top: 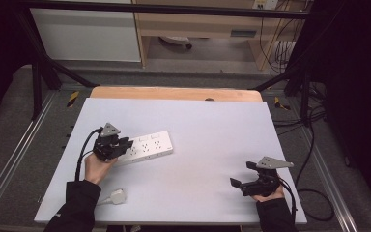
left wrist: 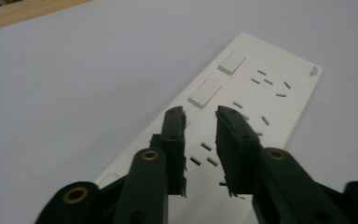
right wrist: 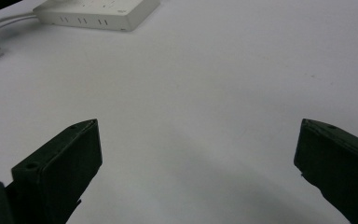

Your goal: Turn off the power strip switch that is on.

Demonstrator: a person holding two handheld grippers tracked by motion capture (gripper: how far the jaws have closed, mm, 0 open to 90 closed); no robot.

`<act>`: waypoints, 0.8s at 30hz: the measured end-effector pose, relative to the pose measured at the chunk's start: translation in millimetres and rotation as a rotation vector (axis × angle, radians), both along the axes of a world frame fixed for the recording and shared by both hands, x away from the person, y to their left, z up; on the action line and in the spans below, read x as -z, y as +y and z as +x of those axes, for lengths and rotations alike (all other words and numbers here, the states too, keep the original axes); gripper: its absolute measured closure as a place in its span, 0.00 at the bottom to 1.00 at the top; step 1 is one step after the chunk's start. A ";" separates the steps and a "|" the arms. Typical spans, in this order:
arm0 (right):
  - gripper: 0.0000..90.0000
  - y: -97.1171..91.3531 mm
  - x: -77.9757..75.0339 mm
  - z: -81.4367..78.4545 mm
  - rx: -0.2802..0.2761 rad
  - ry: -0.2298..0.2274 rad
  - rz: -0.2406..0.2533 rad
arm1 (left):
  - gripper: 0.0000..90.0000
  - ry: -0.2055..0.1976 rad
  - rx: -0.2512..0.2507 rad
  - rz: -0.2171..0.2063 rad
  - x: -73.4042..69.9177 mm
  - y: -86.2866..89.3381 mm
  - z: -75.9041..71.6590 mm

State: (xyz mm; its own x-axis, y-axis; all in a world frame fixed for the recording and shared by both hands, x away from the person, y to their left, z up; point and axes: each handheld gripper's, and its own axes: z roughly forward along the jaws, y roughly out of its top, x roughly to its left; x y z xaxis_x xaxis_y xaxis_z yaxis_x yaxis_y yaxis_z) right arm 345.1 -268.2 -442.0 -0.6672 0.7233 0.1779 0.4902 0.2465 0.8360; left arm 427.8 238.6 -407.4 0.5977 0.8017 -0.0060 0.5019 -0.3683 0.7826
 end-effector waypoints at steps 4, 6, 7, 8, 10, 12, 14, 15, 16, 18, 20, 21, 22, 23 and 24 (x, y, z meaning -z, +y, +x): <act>0.02 0.0 0.2 0.2 0.001 0.000 -0.001 | 0.59 -0.011 -0.006 0.013 -5.8 4.5 -6.8; 0.02 0.0 0.0 0.0 0.001 0.000 0.000 | 0.50 -0.015 -0.009 0.005 -8.5 7.0 -10.3; 0.02 0.0 -0.2 0.0 0.003 -0.001 0.001 | 0.46 -0.012 -0.009 0.003 -9.4 8.3 -11.6; 0.02 -0.2 -0.3 -0.1 0.003 -0.001 0.001 | 0.43 -0.013 -0.010 0.006 -10.6 10.7 -13.8; 0.01 -0.5 -0.5 -0.2 0.004 -0.001 0.002 | 0.34 -0.014 -0.018 0.011 -11.4 13.8 -17.7; 0.01 -0.5 -0.5 -0.1 0.004 -0.002 0.002 | 0.26 -0.015 -0.028 0.036 -11.9 17.2 -22.1; 0.01 -0.3 -0.4 -0.2 0.004 -0.002 0.001 | 0.20 -0.008 -0.029 0.046 -11.8 21.2 -26.3; 0.01 -0.2 -0.4 -0.1 0.005 -0.003 0.000 | 0.18 -0.009 -0.029 0.046 -11.6 22.7 -27.9; 0.01 -0.2 -0.4 -0.1 0.005 -0.002 -0.001 | 0.16 -0.010 -0.030 0.053 -11.7 25.3 -30.7; 0.01 0.0 -0.3 -0.2 0.006 -0.001 -0.001 | 0.12 -0.016 -0.037 0.063 -11.7 28.8 -35.6; 0.01 0.1 -0.2 -0.2 0.006 -0.001 -0.002 | 0.10 -0.026 -0.042 0.072 -11.4 32.0 -40.5; 0.01 0.1 -0.1 -0.2 0.006 -0.001 -0.003 | 0.09 -0.025 -0.042 0.072 -11.0 33.4 -43.1; 0.01 0.2 0.0 -0.1 0.005 -0.001 -0.004 | 0.09 -0.024 -0.035 0.074 -10.4 35.1 -45.5; 0.01 0.2 0.0 0.0 0.005 -0.002 -0.005 | 0.09 -0.024 -0.032 0.075 -9.4 36.6 -48.0; 0.01 0.2 0.1 -0.1 0.005 -0.002 -0.005 | 0.09 -0.022 -0.026 0.074 -8.2 38.3 -50.5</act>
State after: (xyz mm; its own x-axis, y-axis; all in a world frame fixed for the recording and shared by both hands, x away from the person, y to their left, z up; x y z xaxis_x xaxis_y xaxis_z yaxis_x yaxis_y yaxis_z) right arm 345.0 -267.9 -442.1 -0.6644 0.7272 0.1727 0.4892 0.2484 0.8360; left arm 377.4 276.9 -399.2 0.5757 0.8150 0.0665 0.4951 -0.4122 0.7649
